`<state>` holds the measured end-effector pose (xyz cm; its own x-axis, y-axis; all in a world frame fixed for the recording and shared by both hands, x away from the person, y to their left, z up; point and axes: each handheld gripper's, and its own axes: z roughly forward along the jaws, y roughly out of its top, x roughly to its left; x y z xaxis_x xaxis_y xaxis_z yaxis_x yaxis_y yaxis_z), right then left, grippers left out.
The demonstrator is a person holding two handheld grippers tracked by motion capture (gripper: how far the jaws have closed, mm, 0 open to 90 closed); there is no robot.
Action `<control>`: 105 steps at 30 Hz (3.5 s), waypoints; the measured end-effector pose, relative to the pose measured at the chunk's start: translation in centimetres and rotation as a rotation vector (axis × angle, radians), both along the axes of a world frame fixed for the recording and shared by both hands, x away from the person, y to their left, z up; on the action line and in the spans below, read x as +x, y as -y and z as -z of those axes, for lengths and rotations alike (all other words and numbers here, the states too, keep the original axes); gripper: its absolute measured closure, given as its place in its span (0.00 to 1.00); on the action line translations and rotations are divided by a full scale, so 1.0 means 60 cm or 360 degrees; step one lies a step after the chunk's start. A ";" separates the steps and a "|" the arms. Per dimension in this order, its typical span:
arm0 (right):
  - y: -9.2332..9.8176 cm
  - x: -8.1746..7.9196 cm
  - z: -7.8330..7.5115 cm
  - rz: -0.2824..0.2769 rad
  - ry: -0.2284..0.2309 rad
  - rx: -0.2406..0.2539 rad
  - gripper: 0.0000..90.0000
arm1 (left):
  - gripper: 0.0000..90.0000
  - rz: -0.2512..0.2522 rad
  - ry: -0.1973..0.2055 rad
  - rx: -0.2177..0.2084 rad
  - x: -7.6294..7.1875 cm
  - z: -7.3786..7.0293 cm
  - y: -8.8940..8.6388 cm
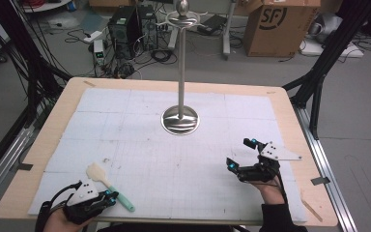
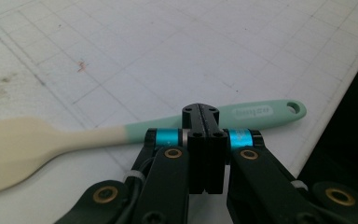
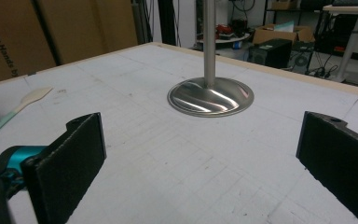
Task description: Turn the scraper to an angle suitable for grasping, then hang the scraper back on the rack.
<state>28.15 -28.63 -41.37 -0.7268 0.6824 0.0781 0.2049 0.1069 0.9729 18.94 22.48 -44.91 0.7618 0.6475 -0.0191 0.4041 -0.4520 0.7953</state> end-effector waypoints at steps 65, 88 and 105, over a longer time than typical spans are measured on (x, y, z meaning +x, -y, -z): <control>0.004 0.001 0.001 0.0013 0.0001 -0.0016 0.00 | 0.87 -0.0155 0.0275 -0.0374 0.100 -0.045 -0.058; 0.010 0.001 0.002 0.0019 -0.0004 -0.0004 0.00 | 0.15 -0.0031 0.0392 -0.0563 0.066 -0.051 -0.102; 0.012 -0.003 0.001 0.0012 -0.0009 0.0013 0.00 | 0.17 -0.0016 0.0155 -0.0368 0.128 -0.061 -0.084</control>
